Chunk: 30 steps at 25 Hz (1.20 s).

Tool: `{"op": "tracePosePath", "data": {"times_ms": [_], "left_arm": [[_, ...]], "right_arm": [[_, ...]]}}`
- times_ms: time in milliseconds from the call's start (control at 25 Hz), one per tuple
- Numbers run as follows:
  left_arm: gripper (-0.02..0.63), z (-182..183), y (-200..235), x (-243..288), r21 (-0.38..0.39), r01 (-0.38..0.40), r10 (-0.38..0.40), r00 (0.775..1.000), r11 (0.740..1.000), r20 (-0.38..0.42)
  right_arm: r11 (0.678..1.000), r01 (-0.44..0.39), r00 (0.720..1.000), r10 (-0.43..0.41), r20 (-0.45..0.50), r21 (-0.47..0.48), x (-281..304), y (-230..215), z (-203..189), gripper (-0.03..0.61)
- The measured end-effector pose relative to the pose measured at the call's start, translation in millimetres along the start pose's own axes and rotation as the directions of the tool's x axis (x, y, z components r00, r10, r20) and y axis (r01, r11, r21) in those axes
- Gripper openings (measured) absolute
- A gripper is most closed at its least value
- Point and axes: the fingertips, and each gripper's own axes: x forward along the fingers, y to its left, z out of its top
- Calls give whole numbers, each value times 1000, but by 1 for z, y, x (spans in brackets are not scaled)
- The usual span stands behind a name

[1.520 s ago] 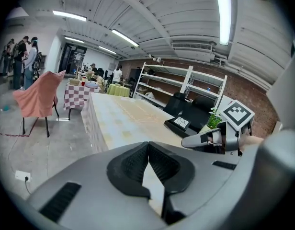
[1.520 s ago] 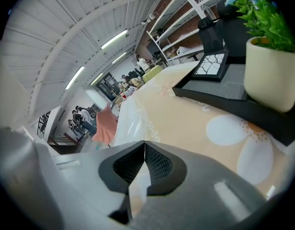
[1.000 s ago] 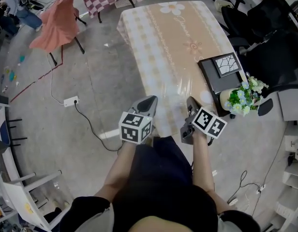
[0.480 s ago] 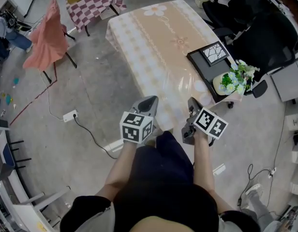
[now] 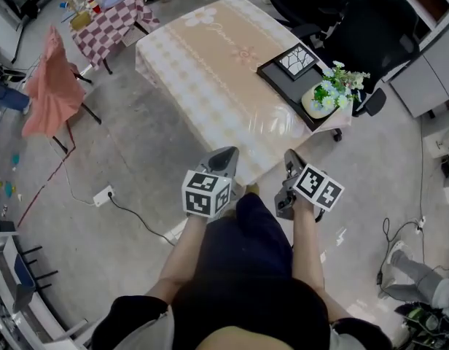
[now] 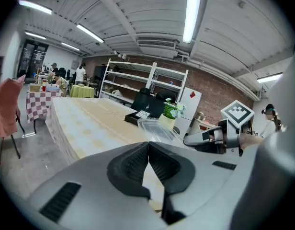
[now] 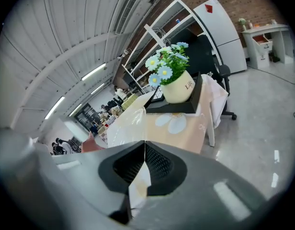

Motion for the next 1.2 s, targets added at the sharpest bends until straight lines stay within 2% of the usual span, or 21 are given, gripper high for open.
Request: {"op": "tracePosePath", "data": {"times_ms": [640,1200], "left_arm": [[10,-15,-42,15,65,133,-129,990,989,-59],[9,-20,-58,27,73,182,-176,981,980,-82]], "right_arm": [[990,106,988,-115,98,93,-50,-47,-2,6],[985,120,983,-136,127,123,-63,-63,-3,6]]}}
